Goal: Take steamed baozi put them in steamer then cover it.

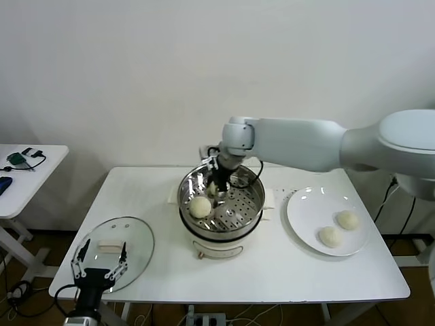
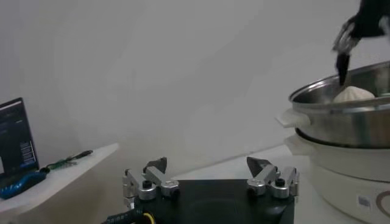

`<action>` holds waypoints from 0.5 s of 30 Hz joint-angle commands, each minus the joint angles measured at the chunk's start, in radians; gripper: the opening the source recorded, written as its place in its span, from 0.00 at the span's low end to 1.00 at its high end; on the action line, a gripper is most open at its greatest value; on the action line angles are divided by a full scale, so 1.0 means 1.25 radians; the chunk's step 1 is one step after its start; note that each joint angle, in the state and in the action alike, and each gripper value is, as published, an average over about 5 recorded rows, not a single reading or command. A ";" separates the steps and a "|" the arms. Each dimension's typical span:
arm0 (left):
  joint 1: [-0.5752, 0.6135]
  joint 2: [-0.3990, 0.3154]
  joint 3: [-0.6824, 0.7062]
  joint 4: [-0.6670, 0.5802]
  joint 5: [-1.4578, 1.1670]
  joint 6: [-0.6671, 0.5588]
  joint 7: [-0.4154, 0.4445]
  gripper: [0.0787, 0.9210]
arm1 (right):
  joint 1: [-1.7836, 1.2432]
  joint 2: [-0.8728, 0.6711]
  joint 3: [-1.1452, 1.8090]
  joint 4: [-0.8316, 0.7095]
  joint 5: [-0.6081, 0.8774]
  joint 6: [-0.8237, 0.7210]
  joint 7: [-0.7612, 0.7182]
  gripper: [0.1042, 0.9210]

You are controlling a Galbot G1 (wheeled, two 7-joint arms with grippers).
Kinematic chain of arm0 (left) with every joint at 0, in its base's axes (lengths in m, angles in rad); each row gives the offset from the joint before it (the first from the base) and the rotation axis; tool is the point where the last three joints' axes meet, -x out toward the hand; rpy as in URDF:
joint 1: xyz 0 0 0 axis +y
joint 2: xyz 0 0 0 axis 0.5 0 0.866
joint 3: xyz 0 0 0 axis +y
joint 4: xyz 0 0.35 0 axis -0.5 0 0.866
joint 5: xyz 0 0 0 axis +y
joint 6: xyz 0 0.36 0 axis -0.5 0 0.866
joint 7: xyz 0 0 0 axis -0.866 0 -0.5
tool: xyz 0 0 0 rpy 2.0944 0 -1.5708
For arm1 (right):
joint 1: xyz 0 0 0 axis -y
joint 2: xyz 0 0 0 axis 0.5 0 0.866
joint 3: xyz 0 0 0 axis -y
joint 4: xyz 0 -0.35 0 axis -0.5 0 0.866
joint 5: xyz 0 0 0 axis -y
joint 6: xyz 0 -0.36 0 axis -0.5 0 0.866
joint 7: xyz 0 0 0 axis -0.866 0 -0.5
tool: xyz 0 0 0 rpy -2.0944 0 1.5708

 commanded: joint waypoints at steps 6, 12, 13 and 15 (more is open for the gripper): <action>-0.016 -0.010 0.004 -0.003 0.011 0.013 0.012 0.88 | 0.062 -0.382 -0.011 0.120 -0.158 0.054 -0.092 0.88; -0.021 -0.011 0.006 -0.005 0.022 0.020 0.012 0.88 | -0.079 -0.499 0.075 0.101 -0.329 0.079 -0.107 0.88; -0.022 -0.012 0.005 -0.005 0.023 0.021 0.012 0.88 | -0.118 -0.511 0.101 0.092 -0.364 0.084 -0.110 0.88; -0.022 -0.014 0.004 -0.006 0.025 0.023 0.011 0.88 | -0.197 -0.530 0.154 0.074 -0.426 0.095 -0.114 0.88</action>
